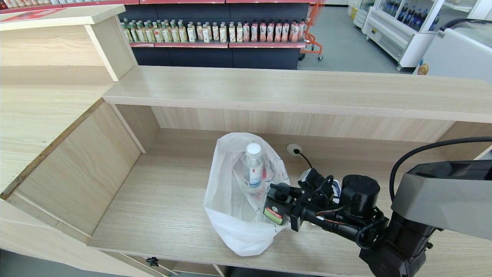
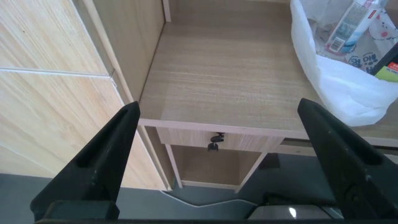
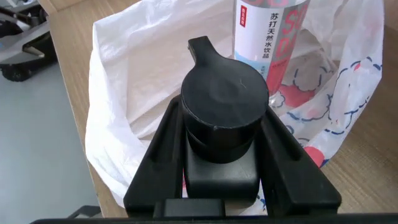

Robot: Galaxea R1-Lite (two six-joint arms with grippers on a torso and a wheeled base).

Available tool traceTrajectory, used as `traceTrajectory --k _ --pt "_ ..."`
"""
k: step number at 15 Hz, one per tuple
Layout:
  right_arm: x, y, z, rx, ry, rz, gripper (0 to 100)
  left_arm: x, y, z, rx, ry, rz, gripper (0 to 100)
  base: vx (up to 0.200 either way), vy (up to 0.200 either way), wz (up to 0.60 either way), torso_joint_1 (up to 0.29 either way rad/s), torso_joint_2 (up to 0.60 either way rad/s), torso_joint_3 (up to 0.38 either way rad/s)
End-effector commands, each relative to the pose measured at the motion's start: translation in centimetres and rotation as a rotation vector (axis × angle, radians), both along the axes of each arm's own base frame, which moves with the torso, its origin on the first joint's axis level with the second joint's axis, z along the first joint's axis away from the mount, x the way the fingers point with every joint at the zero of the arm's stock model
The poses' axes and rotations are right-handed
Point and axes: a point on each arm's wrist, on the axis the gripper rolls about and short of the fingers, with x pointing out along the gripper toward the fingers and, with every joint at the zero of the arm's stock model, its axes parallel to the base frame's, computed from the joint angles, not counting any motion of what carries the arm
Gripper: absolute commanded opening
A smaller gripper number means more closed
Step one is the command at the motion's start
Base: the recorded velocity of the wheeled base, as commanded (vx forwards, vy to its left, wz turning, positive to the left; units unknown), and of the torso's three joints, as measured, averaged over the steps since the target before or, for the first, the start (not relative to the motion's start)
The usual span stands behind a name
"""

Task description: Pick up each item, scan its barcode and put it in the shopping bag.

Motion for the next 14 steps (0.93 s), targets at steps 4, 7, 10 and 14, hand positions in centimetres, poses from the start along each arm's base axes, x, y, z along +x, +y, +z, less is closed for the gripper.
traceTrajectory --k 4,7,10,14 --pt "2.0 -0.1 -0.3 0.025 -0.019 0.03 0 0.0 0.0 0.0 0.0 0.001 0.0 100 0.0 0.0 0.0 0.0 0.0 0.0" --pt "2.2 0.2 -0.2 0.049 -0.006 0.065 0 0.0 0.0 0.0 0.001 0.001 0.0 100 0.0 0.0 0.0 0.0 0.0 0.0" --pt "2.3 0.1 -0.5 0.046 0.002 0.09 0 0.0 0.0 0.0 0.0 0.001 0.0 100 0.0 0.0 0.0 0.0 0.0 0.0" --pt "2.3 0.0 -0.6 0.044 0.006 0.088 100 0.0 0.0 0.0 0.0 0.001 0.0 100 0.0 0.0 0.0 0.0 0.0 0.0"
